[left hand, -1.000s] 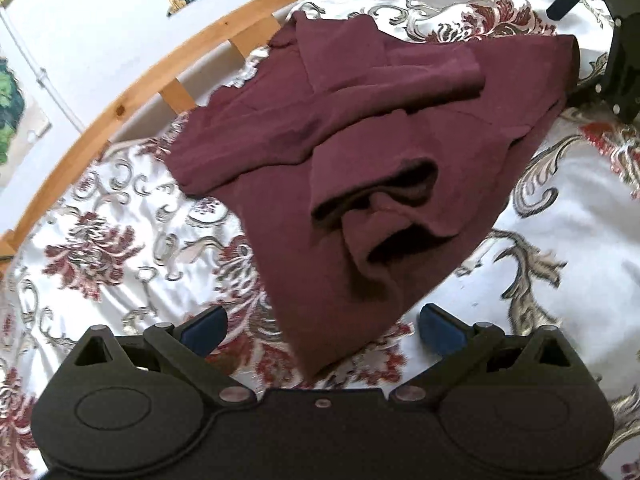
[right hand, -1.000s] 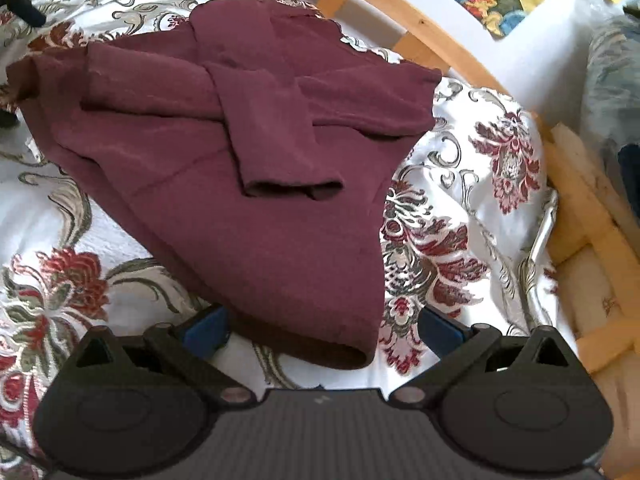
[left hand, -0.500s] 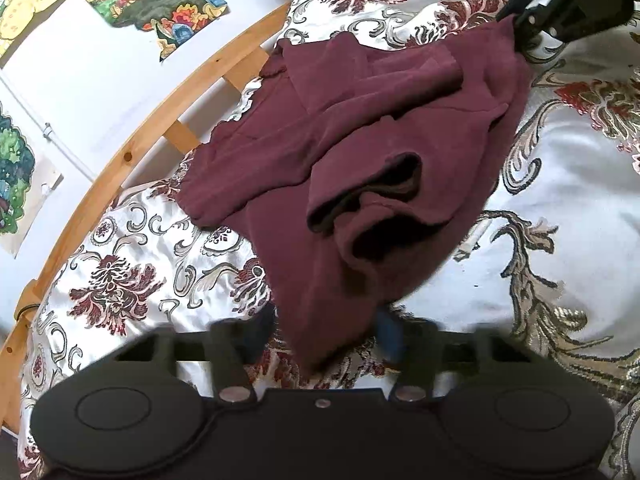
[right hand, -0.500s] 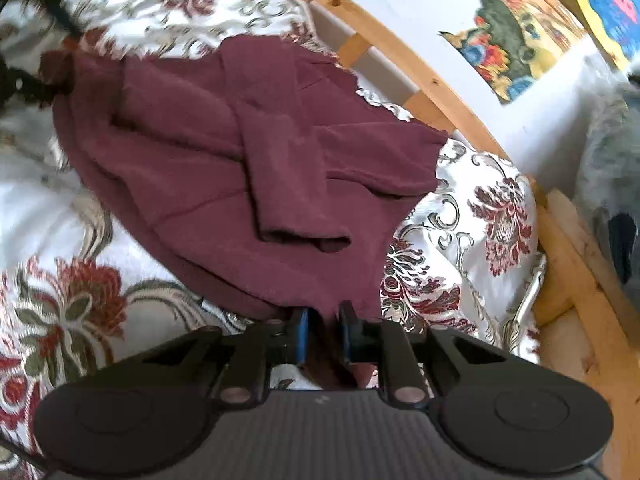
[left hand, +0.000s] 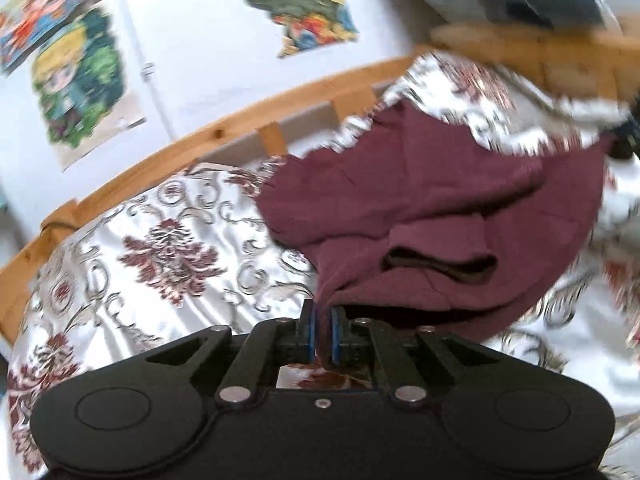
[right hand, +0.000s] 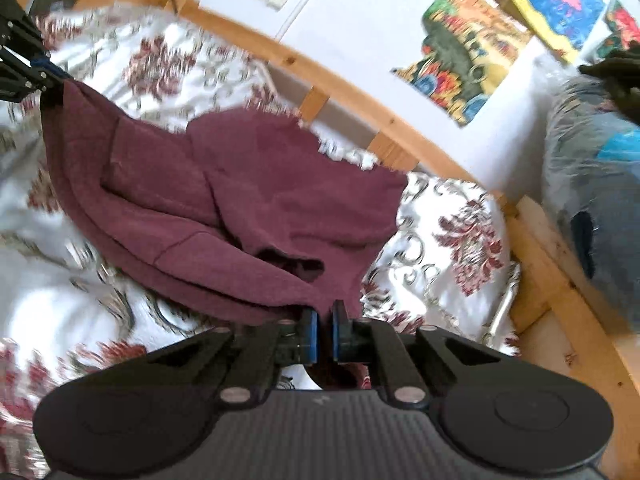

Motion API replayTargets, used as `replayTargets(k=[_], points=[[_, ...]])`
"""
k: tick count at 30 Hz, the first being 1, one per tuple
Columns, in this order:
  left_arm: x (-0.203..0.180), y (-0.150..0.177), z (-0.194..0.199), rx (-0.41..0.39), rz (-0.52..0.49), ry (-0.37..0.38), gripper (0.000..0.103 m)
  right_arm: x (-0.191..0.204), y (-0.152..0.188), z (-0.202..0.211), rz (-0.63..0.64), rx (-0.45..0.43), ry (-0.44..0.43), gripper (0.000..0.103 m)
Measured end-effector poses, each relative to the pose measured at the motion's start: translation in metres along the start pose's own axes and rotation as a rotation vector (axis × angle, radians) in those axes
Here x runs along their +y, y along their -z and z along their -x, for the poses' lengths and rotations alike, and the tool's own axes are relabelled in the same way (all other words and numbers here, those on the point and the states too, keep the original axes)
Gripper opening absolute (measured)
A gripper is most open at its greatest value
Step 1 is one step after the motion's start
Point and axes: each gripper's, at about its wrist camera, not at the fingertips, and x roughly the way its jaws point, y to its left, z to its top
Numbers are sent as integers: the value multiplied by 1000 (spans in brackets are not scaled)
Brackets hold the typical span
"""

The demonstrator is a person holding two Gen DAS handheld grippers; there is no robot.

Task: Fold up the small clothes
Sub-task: 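Grasp the shirt hem with both grippers and lift it toward the collar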

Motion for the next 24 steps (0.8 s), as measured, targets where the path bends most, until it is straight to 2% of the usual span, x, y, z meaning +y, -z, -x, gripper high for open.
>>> replayTargets(k=[9,12,15,19,24], points=[[58,7,88,-5,170,100,7,6,-4,104,-11,-114,-16,8],[74,15,114,-2,252,139,7,17,-3,139,4,-114,-37,8],[82,21,127,7,284,160,7,26,-3,160,20,-106,-57,8],[83,9,120,11,279,154,7,30,-10,156,31,-112,-39,8],[93,-43,75,33,290,123,7,5,-31,105,1,-140,22,8]])
